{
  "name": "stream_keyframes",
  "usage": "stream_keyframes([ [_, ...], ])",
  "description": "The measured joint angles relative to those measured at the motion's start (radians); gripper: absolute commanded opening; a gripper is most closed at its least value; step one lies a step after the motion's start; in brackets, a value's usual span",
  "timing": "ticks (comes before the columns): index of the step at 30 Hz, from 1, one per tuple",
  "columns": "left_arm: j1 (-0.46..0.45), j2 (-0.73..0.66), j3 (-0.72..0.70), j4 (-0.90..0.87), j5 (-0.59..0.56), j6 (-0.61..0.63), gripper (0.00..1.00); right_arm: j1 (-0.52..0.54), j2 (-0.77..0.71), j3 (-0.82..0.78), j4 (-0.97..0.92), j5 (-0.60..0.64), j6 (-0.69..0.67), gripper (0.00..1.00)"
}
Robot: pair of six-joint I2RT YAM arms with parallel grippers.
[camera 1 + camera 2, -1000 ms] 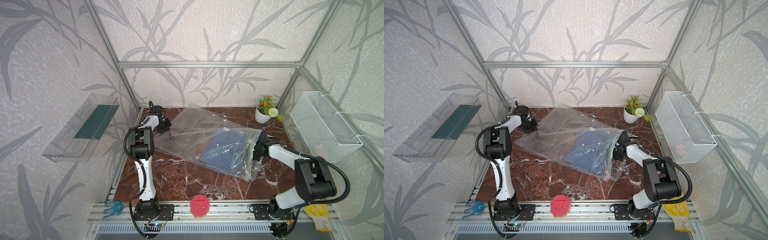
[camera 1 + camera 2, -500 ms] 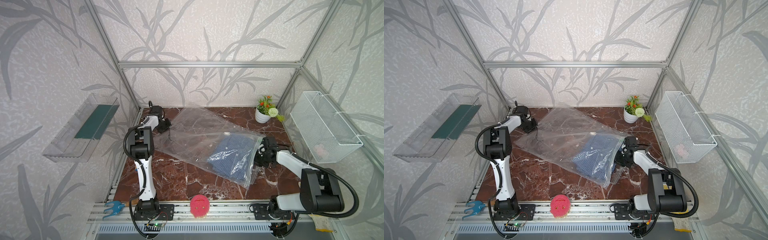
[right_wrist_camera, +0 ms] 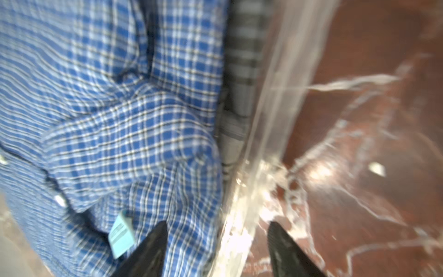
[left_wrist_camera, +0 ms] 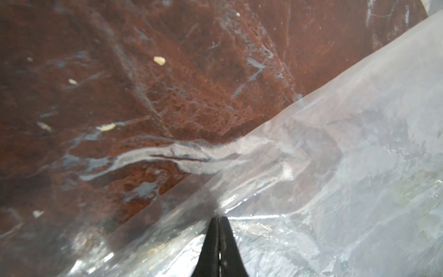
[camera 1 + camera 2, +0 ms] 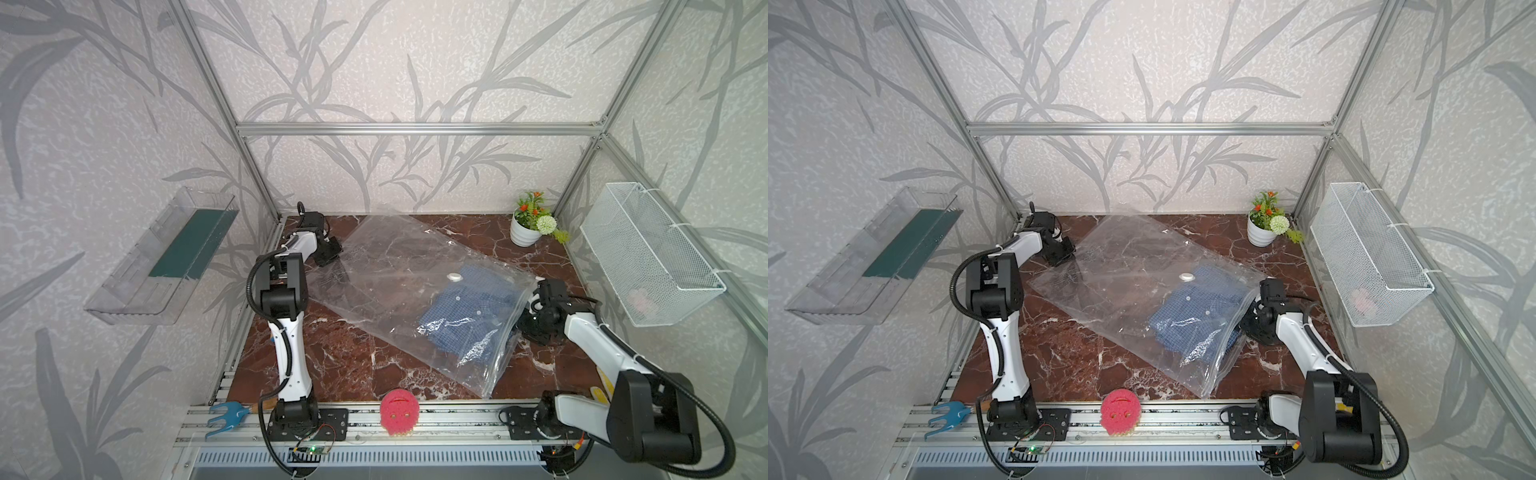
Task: Take the shirt out of the vacuum bag
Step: Adjust the shirt in the vacuum bag.
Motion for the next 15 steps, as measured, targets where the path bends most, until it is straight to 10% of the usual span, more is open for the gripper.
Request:
stream_keyframes([
  [5,-0.002,-0.031,-0.008,-0.029,-0.028,-0.008,0.41,-0.052,-0.184,0.021,-0.093,0.064,0.045,0.73],
  [15,-0.002,-0.446,-0.194,-0.022,-0.132,-0.053,0.56,-0.095,-0.370,0.118,-0.093,0.085,0.098,0.82],
])
